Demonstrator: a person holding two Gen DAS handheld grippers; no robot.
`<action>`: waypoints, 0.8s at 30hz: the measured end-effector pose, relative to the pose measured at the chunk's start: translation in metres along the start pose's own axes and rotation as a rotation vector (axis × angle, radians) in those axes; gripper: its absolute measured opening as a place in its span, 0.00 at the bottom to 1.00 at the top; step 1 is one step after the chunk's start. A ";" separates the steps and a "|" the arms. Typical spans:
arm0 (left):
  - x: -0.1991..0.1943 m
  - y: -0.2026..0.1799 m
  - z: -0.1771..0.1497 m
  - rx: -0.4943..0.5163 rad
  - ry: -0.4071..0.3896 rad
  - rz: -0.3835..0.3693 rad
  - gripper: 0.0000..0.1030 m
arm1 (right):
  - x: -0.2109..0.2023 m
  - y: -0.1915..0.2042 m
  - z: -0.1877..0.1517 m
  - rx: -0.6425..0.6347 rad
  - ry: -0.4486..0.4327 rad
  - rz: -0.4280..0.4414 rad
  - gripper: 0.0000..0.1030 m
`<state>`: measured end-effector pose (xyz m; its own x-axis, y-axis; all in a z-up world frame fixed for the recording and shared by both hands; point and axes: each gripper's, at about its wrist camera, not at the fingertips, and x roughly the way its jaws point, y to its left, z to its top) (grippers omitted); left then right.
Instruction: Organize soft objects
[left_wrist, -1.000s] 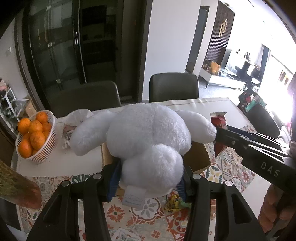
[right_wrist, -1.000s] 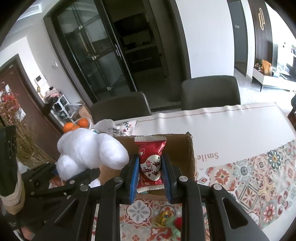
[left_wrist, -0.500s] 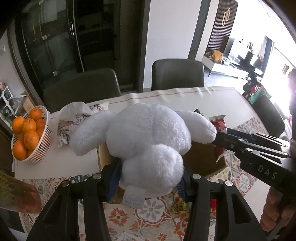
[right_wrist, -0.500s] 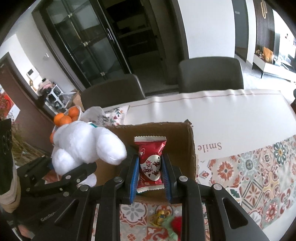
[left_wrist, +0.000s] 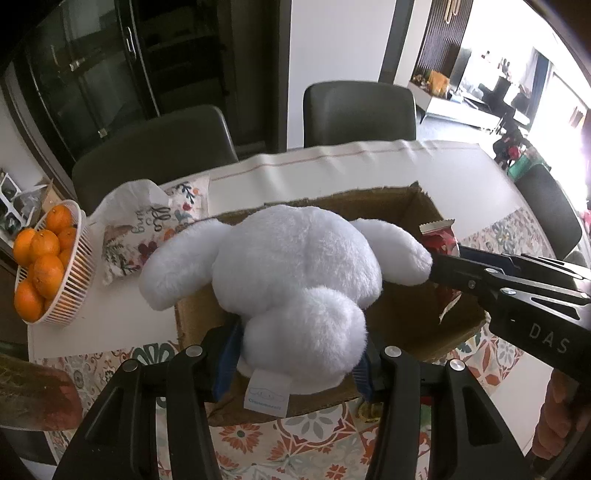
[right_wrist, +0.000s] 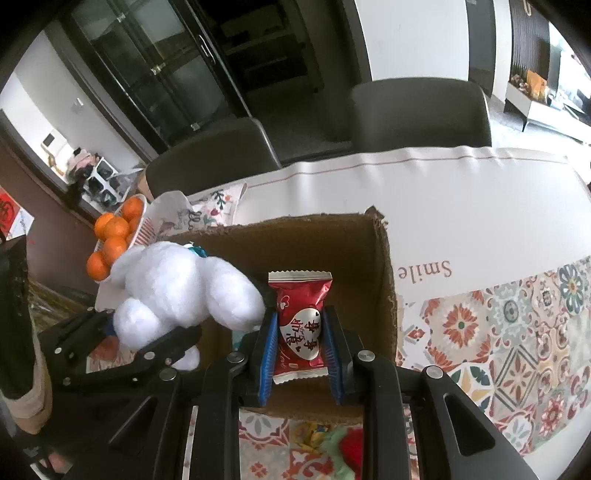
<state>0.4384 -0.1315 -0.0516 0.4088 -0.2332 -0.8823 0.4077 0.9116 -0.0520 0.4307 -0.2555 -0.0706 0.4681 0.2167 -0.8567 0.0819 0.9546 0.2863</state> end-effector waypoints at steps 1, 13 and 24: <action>0.003 0.001 0.000 0.002 0.009 -0.001 0.50 | 0.003 0.000 0.000 0.003 0.008 0.001 0.25; 0.015 -0.004 -0.002 0.019 0.030 0.015 0.72 | 0.002 -0.004 -0.003 0.028 0.009 -0.016 0.35; -0.012 -0.012 -0.009 0.010 -0.012 0.062 0.72 | -0.028 -0.002 -0.015 0.016 -0.032 -0.026 0.36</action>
<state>0.4208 -0.1369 -0.0448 0.4435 -0.1800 -0.8780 0.3890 0.9212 0.0076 0.4040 -0.2600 -0.0538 0.4936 0.1845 -0.8499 0.1087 0.9565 0.2708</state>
